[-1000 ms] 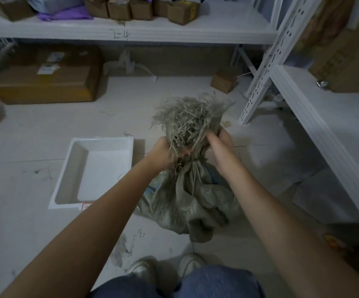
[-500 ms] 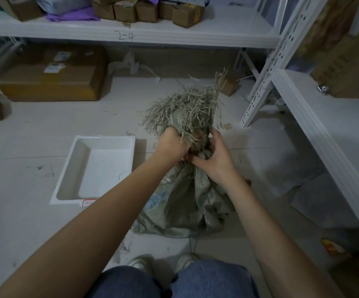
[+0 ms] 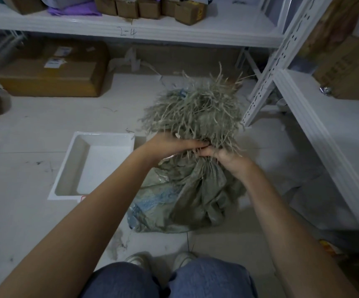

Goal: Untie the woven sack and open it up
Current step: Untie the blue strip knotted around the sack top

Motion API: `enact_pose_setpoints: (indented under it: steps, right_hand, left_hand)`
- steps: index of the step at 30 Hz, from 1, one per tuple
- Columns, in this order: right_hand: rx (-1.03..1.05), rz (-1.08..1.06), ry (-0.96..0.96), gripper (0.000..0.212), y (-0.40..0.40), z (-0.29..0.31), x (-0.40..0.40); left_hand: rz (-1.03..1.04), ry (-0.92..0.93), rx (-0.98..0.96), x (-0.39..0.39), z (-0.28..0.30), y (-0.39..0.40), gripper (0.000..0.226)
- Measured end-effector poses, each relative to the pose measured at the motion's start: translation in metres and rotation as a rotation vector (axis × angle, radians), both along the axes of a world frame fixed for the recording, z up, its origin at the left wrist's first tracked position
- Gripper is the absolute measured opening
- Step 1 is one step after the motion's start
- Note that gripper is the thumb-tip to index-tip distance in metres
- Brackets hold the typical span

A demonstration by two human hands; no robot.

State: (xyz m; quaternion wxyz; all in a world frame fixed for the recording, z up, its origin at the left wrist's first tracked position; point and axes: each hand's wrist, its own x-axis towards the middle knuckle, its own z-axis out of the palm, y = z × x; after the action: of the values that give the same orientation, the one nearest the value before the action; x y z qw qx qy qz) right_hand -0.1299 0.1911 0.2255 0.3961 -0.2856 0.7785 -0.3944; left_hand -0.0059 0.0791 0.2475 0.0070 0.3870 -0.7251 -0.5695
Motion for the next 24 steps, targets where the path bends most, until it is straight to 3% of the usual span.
enact_pose_setpoints:
  steps: [2, 6, 10, 12, 13, 16, 19, 22, 24]
  right_hand:
    - [-0.028, 0.026, -0.027, 0.038, -0.002, 0.006, 0.003]
    - [-0.066, -0.088, -0.100, 0.029, -0.009, 0.002, 0.005]
    - [-0.108, -0.071, -0.162, 0.036, -0.012, -0.007, 0.002]
    - [-0.084, -0.126, -0.107, 0.059, -0.015, -0.002, 0.007]
    - [-0.119, -0.132, -0.050, 0.061, -0.016, -0.001, 0.010]
    - [-0.307, -0.165, 0.099, 0.035, -0.021, -0.004, 0.020]
    - [-0.292, -0.235, 0.210, 0.050, -0.030, -0.009, 0.033]
    - [-0.311, -0.261, 0.382, 0.058, -0.038, -0.009, 0.038]
    - [-0.363, -0.307, 0.446, 0.050, -0.039, -0.002, 0.034]
  left_hand:
    - [0.059, 0.066, -0.019, -0.003, 0.000, 0.001, 0.025]
    - [0.135, 0.140, -0.056, -0.009, 0.002, 0.005, 0.036]
    - [0.174, 0.216, -0.052, -0.015, 0.009, 0.009, 0.045]
    - [0.207, 0.176, -0.129, -0.019, 0.012, 0.009, 0.053]
    - [0.218, 0.138, -0.179, -0.021, 0.014, 0.008, 0.056]
    - [0.285, 0.089, -0.271, -0.025, 0.014, 0.006, 0.059]
    - [0.338, 0.100, -0.270, -0.029, 0.014, 0.007, 0.052]
    - [0.318, 0.179, -0.122, -0.034, 0.022, 0.010, 0.045]
    - [0.263, 0.215, 0.033, -0.033, 0.030, 0.014, 0.024]
